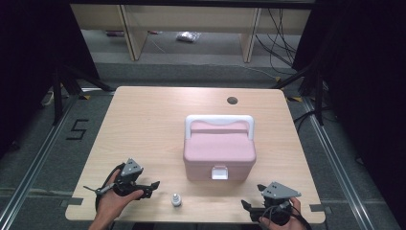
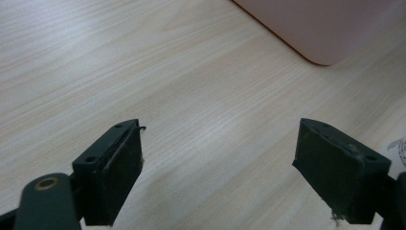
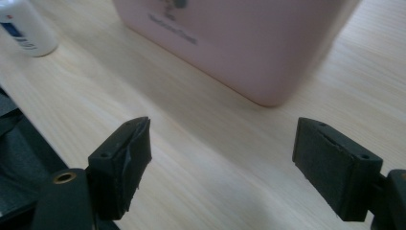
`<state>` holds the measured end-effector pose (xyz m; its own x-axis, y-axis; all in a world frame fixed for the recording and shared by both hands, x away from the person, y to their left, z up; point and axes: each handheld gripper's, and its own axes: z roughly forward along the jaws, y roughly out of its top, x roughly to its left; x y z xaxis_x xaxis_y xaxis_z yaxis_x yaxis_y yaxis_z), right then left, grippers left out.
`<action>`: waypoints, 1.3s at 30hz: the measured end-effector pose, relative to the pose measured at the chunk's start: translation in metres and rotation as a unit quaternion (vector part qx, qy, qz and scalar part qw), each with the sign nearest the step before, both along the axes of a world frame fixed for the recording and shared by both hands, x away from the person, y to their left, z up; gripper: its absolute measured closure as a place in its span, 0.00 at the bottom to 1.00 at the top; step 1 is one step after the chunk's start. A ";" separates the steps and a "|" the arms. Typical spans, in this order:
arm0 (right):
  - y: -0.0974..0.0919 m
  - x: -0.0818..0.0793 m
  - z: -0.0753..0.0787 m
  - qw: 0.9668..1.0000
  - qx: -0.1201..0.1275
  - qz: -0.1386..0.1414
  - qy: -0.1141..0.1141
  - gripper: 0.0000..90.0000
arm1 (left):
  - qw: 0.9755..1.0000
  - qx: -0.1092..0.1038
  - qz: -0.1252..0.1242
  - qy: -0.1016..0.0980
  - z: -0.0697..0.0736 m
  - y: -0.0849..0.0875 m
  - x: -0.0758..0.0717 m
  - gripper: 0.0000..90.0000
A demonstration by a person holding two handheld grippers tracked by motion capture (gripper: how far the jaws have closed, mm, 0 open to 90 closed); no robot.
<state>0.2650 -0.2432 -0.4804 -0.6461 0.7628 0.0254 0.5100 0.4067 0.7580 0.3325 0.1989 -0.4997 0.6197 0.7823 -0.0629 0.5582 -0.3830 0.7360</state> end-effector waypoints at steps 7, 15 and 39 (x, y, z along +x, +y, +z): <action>0.016 0.000 0.000 1.000 -0.003 0.028 -0.007 0.25 | 1.000 -0.001 0.001 0.005 -0.001 -0.001 0.000 0.18; 0.044 0.004 0.000 0.998 -0.009 0.064 -0.010 0.27 | 1.000 0.003 0.001 0.001 -0.002 0.000 0.000 0.18; 0.136 0.012 -0.012 0.981 -0.013 0.192 -0.010 0.34 | 1.000 0.008 -0.001 0.005 -0.001 0.001 -0.002 0.18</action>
<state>0.2775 -0.1067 -0.4922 -0.8858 0.4641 -0.0056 0.3016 0.5846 0.7532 0.3307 0.2003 -0.5010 0.6207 0.7821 -0.0562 0.5643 -0.3957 0.7245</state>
